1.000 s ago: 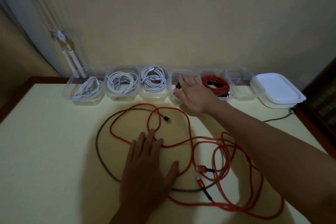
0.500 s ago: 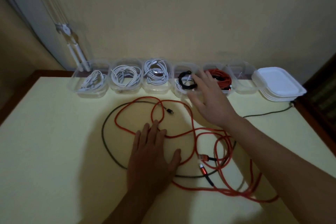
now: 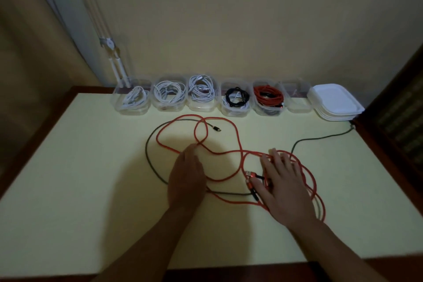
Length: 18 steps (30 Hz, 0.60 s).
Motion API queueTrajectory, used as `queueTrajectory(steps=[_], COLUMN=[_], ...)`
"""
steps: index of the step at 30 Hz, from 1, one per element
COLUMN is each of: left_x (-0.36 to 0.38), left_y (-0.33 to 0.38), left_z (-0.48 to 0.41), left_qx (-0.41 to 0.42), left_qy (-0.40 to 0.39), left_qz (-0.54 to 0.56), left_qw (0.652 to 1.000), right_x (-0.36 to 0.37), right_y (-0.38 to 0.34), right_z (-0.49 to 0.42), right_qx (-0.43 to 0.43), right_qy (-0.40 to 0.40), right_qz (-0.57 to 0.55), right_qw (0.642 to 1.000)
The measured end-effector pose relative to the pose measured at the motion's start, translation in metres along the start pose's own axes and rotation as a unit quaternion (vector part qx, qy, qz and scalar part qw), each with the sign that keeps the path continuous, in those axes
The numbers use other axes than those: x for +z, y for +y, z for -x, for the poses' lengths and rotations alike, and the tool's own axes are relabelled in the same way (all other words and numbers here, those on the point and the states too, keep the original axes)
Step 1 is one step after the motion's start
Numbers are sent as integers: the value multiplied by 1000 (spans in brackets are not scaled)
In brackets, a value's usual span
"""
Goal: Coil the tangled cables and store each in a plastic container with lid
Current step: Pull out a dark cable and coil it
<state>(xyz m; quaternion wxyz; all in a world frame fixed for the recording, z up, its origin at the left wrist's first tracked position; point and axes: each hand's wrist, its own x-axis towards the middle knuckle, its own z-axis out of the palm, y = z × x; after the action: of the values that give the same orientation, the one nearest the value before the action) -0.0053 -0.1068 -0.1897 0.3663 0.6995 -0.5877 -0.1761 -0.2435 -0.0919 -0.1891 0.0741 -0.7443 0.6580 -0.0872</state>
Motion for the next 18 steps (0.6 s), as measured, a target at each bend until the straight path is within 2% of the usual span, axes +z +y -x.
queueTrajectory(steps=[4,8,12,15,18], left_x=[-13,-33,-42,-42,-43], left_y=[-14,-24,-44,-45,-34], left_z=[8,26,42,40,39], left_qx=[-20,71,231,257,278], left_qy=[-11,-46,-72,-61,-56], left_qz=[15,-16,-134,-172,-229], left_qw=[1000,996,961,949,931], right_x=[-3,-3,-13,-15,-5], right_y=[-4,-5,-20,-38,-46], right_z=[-2,-10,-3,23,51], right_qx=[1,3,-3,-62,-123], right_qy=[11,18,89,154,139], right_qz=[-6,-29,-85,-127,-111], right_qw=[1000,999,992,978,976])
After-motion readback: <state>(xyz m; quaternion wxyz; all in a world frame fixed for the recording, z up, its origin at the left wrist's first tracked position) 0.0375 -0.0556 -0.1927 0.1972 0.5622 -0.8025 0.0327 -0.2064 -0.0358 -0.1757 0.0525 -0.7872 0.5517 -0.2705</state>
